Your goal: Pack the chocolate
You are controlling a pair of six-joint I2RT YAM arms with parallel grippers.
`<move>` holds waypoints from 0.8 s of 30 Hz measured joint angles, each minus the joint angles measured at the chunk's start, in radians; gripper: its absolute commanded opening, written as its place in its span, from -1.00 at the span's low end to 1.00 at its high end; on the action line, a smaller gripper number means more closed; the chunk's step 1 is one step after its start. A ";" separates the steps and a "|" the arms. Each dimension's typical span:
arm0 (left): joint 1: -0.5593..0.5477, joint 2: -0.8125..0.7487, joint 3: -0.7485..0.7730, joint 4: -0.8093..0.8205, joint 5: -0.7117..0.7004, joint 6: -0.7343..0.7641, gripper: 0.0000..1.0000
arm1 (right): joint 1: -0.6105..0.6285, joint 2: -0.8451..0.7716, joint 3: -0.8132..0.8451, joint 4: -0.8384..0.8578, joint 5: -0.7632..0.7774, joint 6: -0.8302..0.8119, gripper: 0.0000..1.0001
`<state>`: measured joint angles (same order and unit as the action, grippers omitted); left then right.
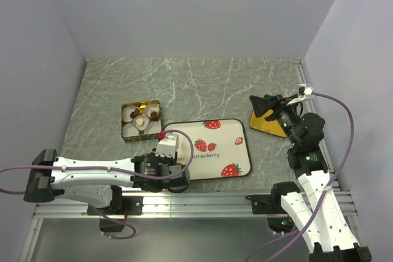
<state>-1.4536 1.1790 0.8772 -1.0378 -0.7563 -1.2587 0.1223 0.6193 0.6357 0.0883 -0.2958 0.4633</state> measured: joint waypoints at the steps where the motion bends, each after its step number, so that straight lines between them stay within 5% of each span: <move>1: -0.001 0.000 -0.001 -0.002 0.000 -0.005 -0.15 | 0.000 -0.001 0.000 0.000 0.000 0.000 0.53; 9: -0.016 0.015 -0.003 -0.022 0.009 -0.037 -0.21 | 0.000 -0.003 0.000 -0.002 0.001 0.000 0.53; 16: -0.029 0.036 -0.003 -0.031 0.011 -0.053 -0.48 | 0.000 -0.003 0.000 -0.003 0.001 0.000 0.53; 24: -0.030 0.032 -0.002 -0.038 -0.005 -0.061 -0.49 | 0.000 -0.003 0.000 -0.003 0.004 0.000 0.53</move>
<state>-1.4834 1.2114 0.8749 -1.0756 -0.7616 -1.3193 0.1223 0.6167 0.6357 0.0853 -0.2920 0.4629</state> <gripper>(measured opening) 0.300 0.764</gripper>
